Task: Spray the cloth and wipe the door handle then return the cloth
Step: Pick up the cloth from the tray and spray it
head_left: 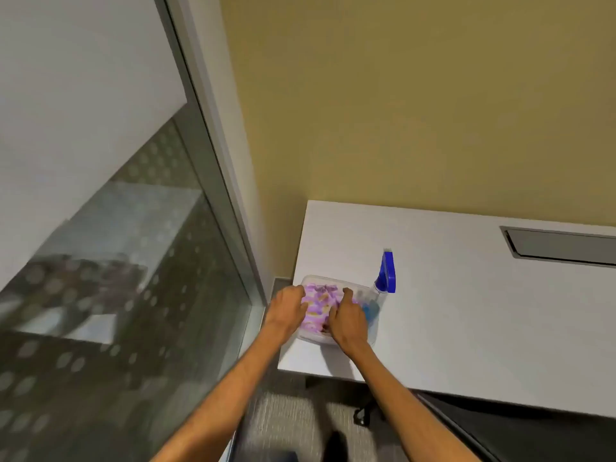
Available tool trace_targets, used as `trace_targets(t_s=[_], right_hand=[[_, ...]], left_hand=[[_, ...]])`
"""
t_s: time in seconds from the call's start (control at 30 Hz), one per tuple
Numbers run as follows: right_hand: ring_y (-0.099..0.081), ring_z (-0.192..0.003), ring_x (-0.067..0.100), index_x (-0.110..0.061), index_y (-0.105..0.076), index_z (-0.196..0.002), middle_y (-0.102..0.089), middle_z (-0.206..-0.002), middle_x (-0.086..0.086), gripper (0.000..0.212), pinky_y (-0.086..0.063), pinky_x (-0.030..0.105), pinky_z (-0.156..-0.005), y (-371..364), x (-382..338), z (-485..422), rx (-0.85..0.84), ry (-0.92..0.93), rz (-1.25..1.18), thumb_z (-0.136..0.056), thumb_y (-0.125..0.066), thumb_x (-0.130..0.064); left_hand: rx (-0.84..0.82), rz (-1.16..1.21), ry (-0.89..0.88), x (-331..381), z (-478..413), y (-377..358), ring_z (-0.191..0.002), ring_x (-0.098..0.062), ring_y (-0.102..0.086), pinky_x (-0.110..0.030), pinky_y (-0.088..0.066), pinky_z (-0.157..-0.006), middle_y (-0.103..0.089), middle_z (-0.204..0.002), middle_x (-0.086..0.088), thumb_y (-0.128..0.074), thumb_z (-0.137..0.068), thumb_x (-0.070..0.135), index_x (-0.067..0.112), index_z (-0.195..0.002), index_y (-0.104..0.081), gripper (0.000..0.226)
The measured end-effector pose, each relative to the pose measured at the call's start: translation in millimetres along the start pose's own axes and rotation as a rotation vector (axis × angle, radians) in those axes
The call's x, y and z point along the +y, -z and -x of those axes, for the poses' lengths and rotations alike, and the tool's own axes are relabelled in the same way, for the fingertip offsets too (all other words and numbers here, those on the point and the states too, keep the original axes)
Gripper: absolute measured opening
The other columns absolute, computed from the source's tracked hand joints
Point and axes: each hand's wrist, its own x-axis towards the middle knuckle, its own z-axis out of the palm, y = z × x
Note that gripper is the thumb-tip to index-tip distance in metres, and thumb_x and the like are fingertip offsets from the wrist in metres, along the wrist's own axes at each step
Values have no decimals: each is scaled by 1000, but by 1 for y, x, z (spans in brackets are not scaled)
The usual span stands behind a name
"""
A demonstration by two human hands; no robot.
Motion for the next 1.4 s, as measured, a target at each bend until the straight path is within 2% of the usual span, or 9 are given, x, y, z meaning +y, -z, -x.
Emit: trace_targets(t_s=[0.3,0.47,0.53,0.67,0.9,1.0,1.13,1.3,1.4], right_hand=[[-57,-124,31,-6,-37,-139,-58,-134,15,49,-45,37,-109,-29,8,-38,-100,-138,107,-97,-57,-23],[-52,-128,26,-9,-40,-136,-52,-138,12,46,-43,33,-110,-38,9,-47,-62,-186,131,-96,-61,-23],[-50,-130,27,-10,-37,-139,-47,-142,12,50,-43,36,-110,-41,10,-51,-66,-196,111,-97,-59,-24],[-45,-134,34,-11,-21,-151,-37,-151,16,65,-44,44,-109,-51,9,-59,-127,-183,145,-97,-55,-23],[-56,-123,29,-13,-41,-139,-46,-141,11,59,-54,36,-94,-61,3,-66,-120,-206,244,-88,-70,-16],[-61,-113,27,-12,-48,-131,-54,-131,10,44,-56,34,-88,-65,-1,-67,-91,-210,196,-90,-64,-12],[-67,-97,24,-14,-55,-115,-68,-110,8,17,-56,32,-81,-68,-8,-64,-32,-258,102,-98,-52,-15],[-68,-93,28,-8,-51,-117,-69,-106,12,34,-51,30,-72,-61,-10,-62,-110,-272,28,-86,-67,-10],[-67,-97,29,-6,-47,-121,-67,-110,13,43,-46,28,-69,-55,-13,-57,-127,-283,-47,-85,-69,-12]], left_hand=[[-219,250,216,19,-43,-37,-117,-39,-61,-40,-50,-97,-61,-130,-25,-45,-103,22,-4,-128,-54,37],[-309,366,332,34,-57,-49,-140,-42,-42,-46,-40,-114,-27,-159,-25,-48,-100,14,-3,-154,-16,65],[-298,423,353,35,-59,-53,-141,-41,-41,-47,-40,-115,-25,-161,-23,-49,-100,19,0,-156,-13,69],[-318,496,348,28,-63,-60,-143,-37,-40,-42,-36,-119,-31,-159,-20,-44,-103,27,4,-156,-17,63],[-331,579,346,12,-70,-61,-141,-35,-41,-38,-35,-115,-39,-154,-19,-50,-100,16,4,-151,-29,56],[-354,605,336,12,-70,-58,-143,-31,-40,-31,-34,-113,-39,-156,-16,-37,-106,16,6,-153,-26,50],[-333,619,334,7,-70,-50,-144,-33,-39,-34,-34,-116,-38,-157,-17,-41,-104,12,4,-152,-29,51],[-403,632,374,-2,-68,-40,-141,-33,-42,-35,-37,-112,-41,-154,-18,-36,-101,4,2,-150,-32,49],[-415,680,378,-4,-67,-38,-124,-35,-57,-37,-46,-106,-58,-135,-22,-34,-96,-2,-3,-135,-51,42]])
